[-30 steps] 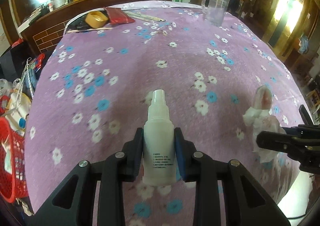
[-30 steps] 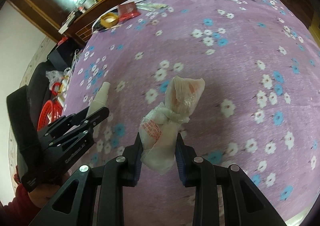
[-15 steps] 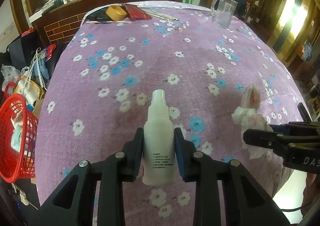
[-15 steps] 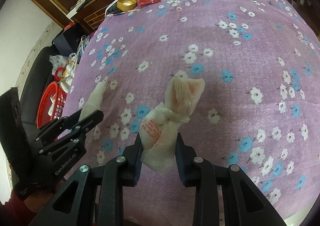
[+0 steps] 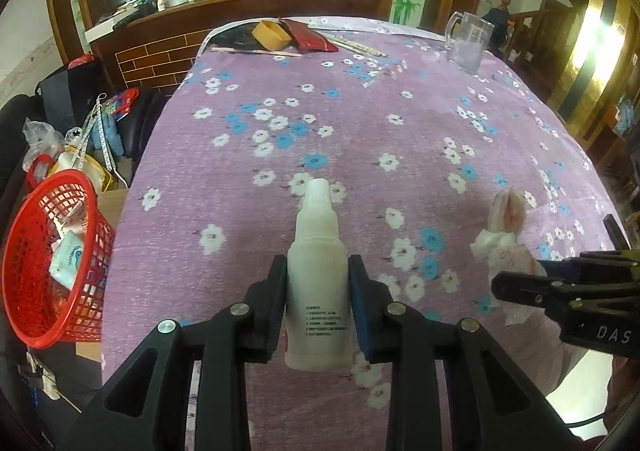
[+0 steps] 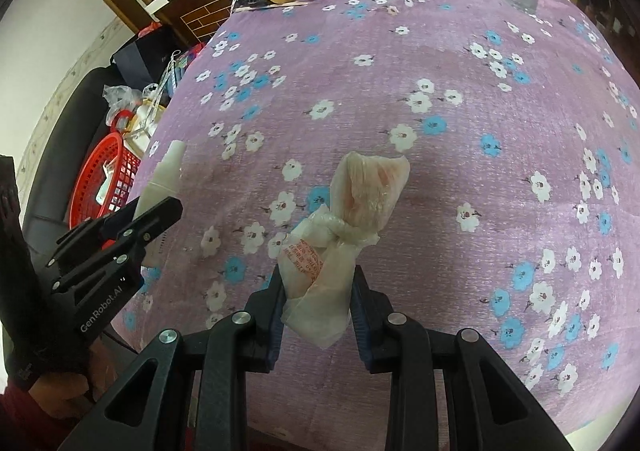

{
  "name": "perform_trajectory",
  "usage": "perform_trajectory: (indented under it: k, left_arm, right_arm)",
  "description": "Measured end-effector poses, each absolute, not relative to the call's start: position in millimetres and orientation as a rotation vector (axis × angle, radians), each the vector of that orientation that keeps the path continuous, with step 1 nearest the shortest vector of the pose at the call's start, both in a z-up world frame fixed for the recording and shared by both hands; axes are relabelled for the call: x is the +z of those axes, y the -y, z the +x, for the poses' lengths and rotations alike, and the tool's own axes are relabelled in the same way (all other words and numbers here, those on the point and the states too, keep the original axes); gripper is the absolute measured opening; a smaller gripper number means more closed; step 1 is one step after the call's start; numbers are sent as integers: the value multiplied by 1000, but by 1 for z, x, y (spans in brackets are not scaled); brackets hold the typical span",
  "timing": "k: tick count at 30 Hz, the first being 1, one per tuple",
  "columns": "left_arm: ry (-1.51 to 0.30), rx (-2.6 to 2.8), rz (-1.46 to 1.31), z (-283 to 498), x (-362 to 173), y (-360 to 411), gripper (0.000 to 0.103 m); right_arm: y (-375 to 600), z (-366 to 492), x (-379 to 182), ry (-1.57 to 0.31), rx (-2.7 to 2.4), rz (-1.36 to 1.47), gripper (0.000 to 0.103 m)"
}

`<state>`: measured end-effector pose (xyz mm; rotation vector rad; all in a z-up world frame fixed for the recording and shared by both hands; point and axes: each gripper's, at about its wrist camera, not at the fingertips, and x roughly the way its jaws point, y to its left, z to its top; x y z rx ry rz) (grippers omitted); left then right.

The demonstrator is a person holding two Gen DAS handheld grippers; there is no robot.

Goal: Collect trash
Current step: 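Carry the white spray bottle and tissue bundle toward the red basket with both tools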

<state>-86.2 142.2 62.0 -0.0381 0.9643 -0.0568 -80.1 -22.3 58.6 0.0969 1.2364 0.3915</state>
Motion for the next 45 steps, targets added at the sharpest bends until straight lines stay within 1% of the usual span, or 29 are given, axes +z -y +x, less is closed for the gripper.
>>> perform_trajectory:
  k: [7,16,25,45]
  left_arm:
    - [-965,-71,-19,-85,64,-141,29]
    - [-922,-72,-9,-82,81,-140,29]
    - [-891,-19,-40,-97,91,-158,29]
    - [-877,71,-103,-120,92,-197,29]
  right_arm:
    - [26,-79,63,-1210,368,88,32]
    - [21,-77,75,-1175,376,72,32]
    - [10,-81,84,-1151,403,49,32]
    - [-34,-88,90,-1139,489,-22,32]
